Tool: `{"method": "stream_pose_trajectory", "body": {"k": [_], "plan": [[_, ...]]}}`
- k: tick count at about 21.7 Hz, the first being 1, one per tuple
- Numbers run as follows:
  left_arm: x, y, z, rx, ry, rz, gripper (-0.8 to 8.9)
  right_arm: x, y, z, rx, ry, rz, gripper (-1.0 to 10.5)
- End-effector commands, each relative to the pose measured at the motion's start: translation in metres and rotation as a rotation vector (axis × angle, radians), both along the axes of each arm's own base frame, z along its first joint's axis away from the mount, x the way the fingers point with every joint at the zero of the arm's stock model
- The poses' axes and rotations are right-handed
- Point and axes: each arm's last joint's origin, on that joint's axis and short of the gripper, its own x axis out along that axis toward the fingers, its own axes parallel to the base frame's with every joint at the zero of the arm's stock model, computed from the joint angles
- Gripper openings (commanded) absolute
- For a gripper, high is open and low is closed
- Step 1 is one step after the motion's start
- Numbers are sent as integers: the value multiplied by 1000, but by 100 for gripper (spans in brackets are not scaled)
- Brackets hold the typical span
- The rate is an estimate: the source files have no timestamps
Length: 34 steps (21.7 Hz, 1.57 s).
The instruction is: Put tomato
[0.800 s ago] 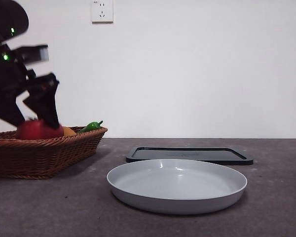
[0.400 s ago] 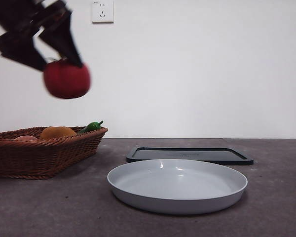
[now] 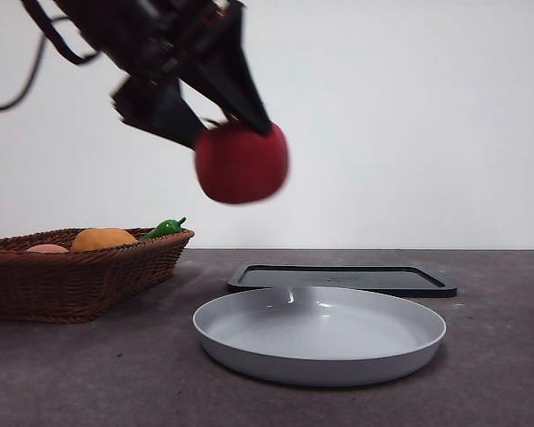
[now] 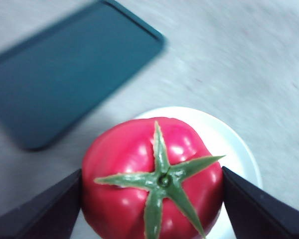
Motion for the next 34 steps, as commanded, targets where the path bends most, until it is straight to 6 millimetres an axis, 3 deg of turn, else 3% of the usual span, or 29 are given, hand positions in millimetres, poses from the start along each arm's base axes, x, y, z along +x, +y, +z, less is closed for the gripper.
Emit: {"method": "stream_pose_trajectory", "body": {"k": [1,8,13,16,19,21,26,31,34], "plan": [[2,-21,-10,3,13,-45,330,0,1,6,3,-22,12,387],[7,-56,-56,60,78,-116,330,0,1,6,2,-19,12,387],[12,-65,-83,103,124,-125,333,0,1,5,1,-17,12,387],[12,-66,-86,110,132,-127,350,0,1,5,1,-17,11,387],[11,-66,-86,111,135,-128,512,0,1,5,1,-17,11,387],[11,-66,-86,109,142,-121,543,0,1,5,1,-17,11,387],[9,-64,-70,82,116,-118,542,0,1,5,1,-17,11,387],[4,-48,-35,23,48,-96,540,0,1,5,1,-17,11,387],[0,-28,-7,-15,7,-56,540,0,0,5,-12,-20,-5,387]]}}
